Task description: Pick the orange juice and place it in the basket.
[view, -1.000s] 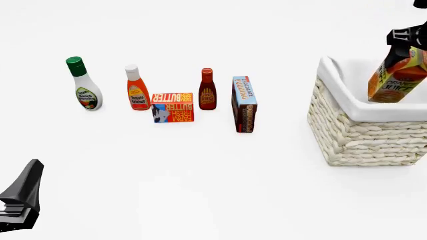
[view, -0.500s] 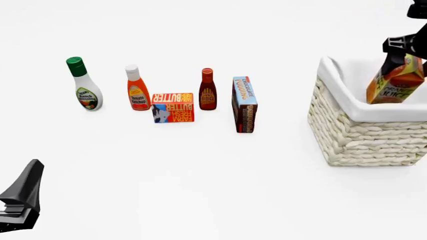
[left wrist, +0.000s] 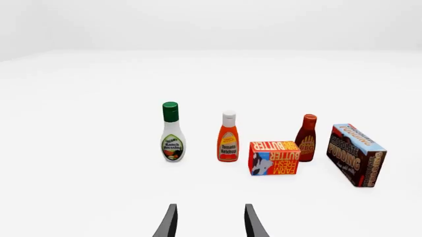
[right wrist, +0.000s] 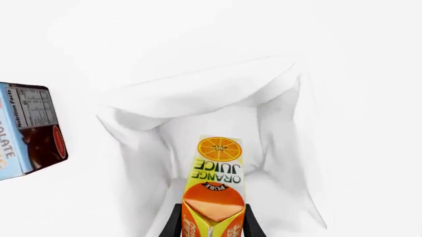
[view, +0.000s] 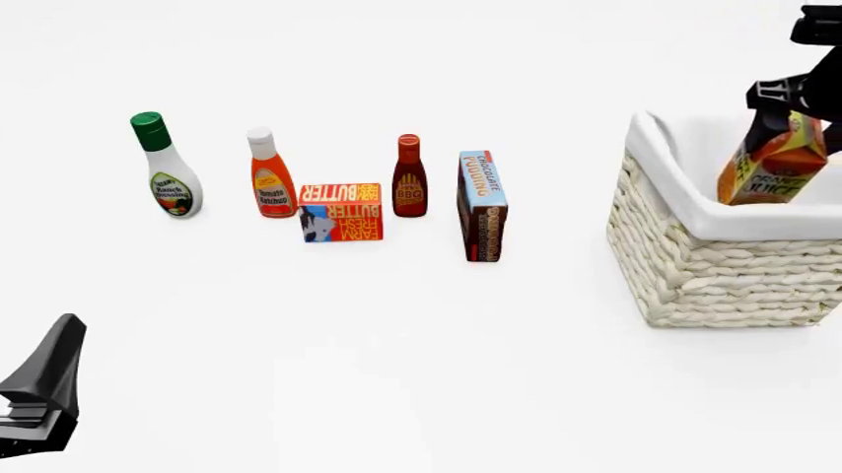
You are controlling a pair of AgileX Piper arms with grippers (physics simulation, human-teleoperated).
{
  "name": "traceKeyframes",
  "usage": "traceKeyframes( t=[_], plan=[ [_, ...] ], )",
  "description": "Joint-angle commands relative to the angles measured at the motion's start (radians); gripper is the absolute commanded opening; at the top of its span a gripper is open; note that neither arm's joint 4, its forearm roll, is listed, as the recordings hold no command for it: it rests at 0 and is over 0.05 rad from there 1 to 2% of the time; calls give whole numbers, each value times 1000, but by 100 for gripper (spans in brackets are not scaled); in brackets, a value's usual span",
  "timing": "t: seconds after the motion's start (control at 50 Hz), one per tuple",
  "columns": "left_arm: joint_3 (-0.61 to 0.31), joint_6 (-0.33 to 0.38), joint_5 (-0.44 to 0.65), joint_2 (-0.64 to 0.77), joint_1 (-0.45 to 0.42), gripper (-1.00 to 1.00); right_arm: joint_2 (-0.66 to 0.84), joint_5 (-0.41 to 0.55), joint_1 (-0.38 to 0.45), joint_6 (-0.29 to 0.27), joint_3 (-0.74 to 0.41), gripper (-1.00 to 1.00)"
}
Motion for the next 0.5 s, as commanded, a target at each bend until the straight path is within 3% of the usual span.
traceKeyframes(
  t=[0.02, 0.5],
  plan=[
    [-1, 0, 3, -2, 1, 100, 16, 0, -3, 10, -17, -100],
    [0, 0, 5, -5, 1, 100, 75, 0, 5, 13, -37, -100]
  ],
)
